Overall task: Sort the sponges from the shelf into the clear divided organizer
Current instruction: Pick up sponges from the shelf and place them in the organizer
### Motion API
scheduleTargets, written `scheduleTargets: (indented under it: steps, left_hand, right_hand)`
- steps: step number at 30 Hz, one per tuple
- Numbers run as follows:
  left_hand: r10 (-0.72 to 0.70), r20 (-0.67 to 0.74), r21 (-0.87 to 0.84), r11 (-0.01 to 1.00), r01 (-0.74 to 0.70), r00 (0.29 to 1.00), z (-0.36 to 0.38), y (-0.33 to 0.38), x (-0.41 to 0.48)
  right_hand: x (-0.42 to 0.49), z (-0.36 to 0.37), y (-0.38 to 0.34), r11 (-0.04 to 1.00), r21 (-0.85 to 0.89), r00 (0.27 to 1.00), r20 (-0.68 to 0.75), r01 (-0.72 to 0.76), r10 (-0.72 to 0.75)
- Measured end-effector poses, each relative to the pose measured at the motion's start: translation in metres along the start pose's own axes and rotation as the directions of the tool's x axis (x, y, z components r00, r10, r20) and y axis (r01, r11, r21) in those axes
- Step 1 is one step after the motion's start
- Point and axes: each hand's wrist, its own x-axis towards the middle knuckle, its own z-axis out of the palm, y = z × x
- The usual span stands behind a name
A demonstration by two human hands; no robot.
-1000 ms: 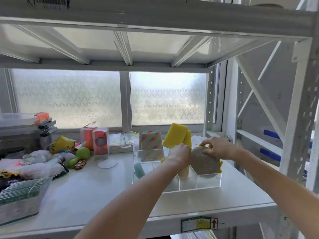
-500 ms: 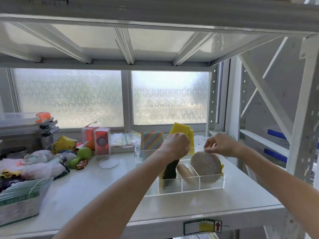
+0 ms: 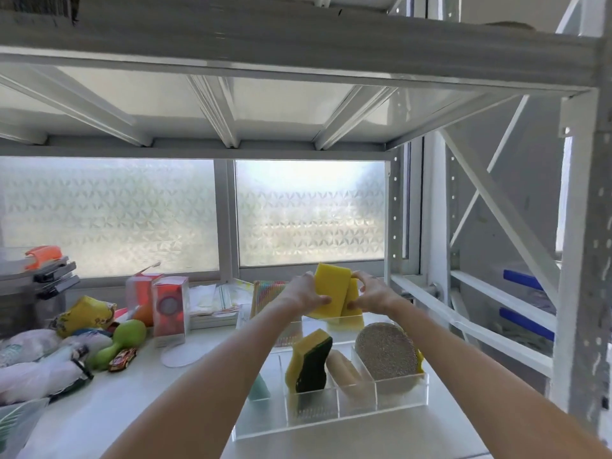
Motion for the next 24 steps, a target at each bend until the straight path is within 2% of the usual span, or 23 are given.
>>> scheduleTargets:
  steps: [4,7,9,15,21,24]
  left_hand:
    - [-0.033,-0.005,-0.031,0.999,0.032,0.999,0.004,0.006,0.003]
    - [-0.065,-0.014,-0.166,0.984,0.062,0.998,0.009,0.008,0.004]
    - [-0.093,-0.004,-0.289,0.953,0.087,0.996,0.013,0.008,0.007]
    - [-0.155,0.101,-0.554,0.812,0.184,0.983,0.019,0.008,0.01]
    - [-0.235,0.122,-0.62,0.741,0.259,0.964,0.018,0.019,0.009]
    - [-0.24,0.138,-0.656,0.705,0.27,0.961,0.023,0.02,0.013]
  right_hand:
    - [0.003,-0.003,0.003,0.995,0.083,0.999,-0.019,0.051,-0.05]
    - [-0.001,-0.008,-0.003,0.928,0.372,0.999,0.05,0.001,-0.021]
    - [-0.004,-0.011,-0.007,0.873,0.484,0.994,0.109,-0.058,0.005]
    - [0.006,-0.007,0.001,0.876,0.473,0.995,0.088,-0.091,0.056]
    - [0.01,-0.012,-0.003,0.79,0.588,0.982,0.165,-0.175,0.095]
    - [0.008,-0.012,-0.005,0.8,0.577,0.984,0.148,-0.164,0.095]
